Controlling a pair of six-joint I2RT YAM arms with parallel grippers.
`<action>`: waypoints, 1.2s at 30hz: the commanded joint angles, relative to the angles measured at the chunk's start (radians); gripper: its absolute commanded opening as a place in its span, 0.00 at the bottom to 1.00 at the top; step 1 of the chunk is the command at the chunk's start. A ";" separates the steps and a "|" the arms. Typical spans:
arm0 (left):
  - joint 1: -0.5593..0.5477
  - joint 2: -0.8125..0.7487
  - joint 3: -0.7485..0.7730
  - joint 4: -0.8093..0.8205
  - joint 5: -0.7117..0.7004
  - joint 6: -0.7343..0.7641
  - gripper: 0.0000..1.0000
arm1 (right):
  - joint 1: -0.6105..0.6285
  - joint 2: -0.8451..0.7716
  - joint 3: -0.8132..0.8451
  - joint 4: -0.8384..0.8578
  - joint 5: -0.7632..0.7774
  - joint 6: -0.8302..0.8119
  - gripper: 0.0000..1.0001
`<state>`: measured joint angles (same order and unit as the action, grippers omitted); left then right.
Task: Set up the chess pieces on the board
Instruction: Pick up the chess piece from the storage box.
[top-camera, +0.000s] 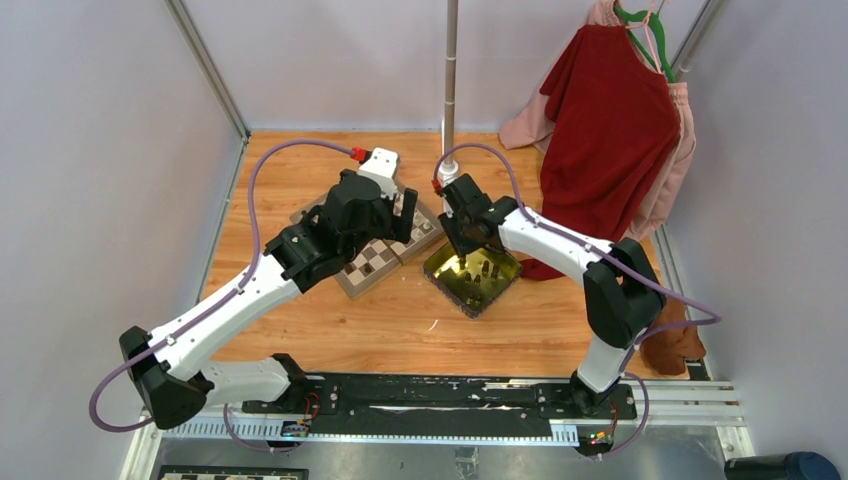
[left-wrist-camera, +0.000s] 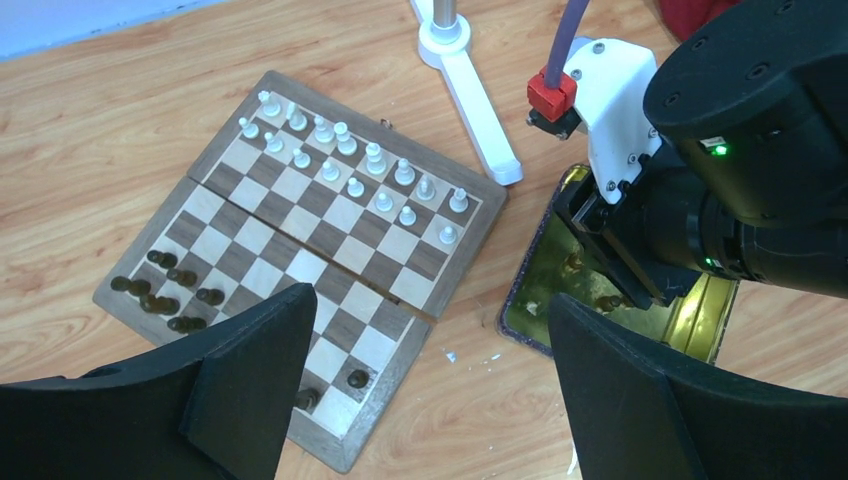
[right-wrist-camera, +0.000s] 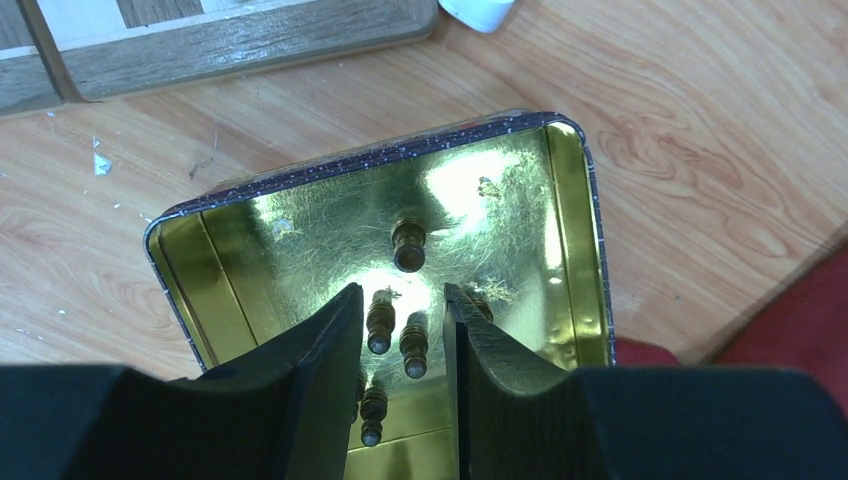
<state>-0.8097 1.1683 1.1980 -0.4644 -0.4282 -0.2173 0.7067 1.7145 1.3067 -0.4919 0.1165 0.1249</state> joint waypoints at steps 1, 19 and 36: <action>-0.006 -0.043 -0.014 0.012 -0.031 -0.001 0.93 | -0.025 0.037 -0.027 0.024 -0.050 0.020 0.39; 0.005 -0.109 0.015 0.003 -0.088 0.028 0.94 | -0.060 0.105 -0.038 0.059 -0.086 0.018 0.39; 0.033 -0.132 0.017 -0.004 -0.085 0.036 0.94 | -0.067 0.134 -0.034 0.061 -0.117 0.015 0.28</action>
<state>-0.7876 1.0611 1.1927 -0.4656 -0.5011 -0.1909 0.6514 1.8339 1.2842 -0.4252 0.0250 0.1356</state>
